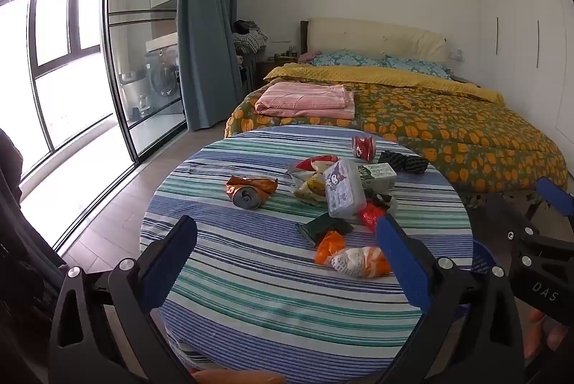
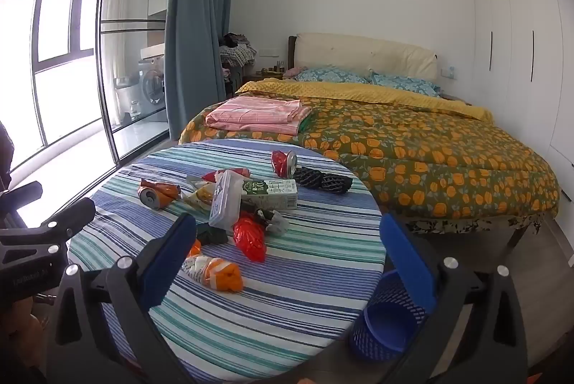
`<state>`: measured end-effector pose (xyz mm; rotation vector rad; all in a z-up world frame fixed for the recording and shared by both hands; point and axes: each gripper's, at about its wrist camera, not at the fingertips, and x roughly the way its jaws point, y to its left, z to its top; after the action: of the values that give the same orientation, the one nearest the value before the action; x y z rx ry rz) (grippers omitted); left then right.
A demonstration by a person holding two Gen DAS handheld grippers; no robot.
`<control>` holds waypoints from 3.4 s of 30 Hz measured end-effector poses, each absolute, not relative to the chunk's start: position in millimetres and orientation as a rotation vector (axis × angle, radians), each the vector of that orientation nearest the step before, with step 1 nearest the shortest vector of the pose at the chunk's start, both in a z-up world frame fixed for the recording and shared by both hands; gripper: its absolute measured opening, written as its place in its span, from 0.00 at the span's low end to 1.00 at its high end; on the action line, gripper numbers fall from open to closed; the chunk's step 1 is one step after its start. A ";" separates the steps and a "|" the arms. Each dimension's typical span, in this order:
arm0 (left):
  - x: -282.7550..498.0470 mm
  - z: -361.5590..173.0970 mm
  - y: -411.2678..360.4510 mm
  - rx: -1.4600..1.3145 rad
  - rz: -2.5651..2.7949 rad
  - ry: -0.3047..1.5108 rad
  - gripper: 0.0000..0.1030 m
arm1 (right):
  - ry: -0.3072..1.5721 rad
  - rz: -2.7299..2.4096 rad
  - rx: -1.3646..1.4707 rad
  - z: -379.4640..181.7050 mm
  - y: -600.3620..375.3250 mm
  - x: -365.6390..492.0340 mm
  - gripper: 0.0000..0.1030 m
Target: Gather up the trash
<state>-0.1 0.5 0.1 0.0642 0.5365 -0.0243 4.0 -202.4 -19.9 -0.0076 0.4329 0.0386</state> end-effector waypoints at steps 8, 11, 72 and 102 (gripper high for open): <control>-1.5 -0.6 5.3 0.061 -0.022 0.541 0.96 | 0.436 0.036 -0.012 -20.6 -201.8 5.9 0.96; 0.3 -0.3 6.1 0.054 -0.022 0.551 0.96 | 0.435 0.038 -0.015 -19.1 -198.8 3.0 0.96; -0.2 3.0 7.6 0.032 -0.026 0.557 0.96 | 0.430 0.039 -0.021 -19.4 -201.7 -1.3 0.96; -0.1 2.9 8.0 0.030 -0.026 0.558 0.96 | 0.431 0.038 -0.022 -19.7 -201.4 -1.9 0.96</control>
<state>-0.1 8.0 2.9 0.0301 0.5581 -0.0256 -1.9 -201.4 -19.7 -0.0223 0.4307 0.0380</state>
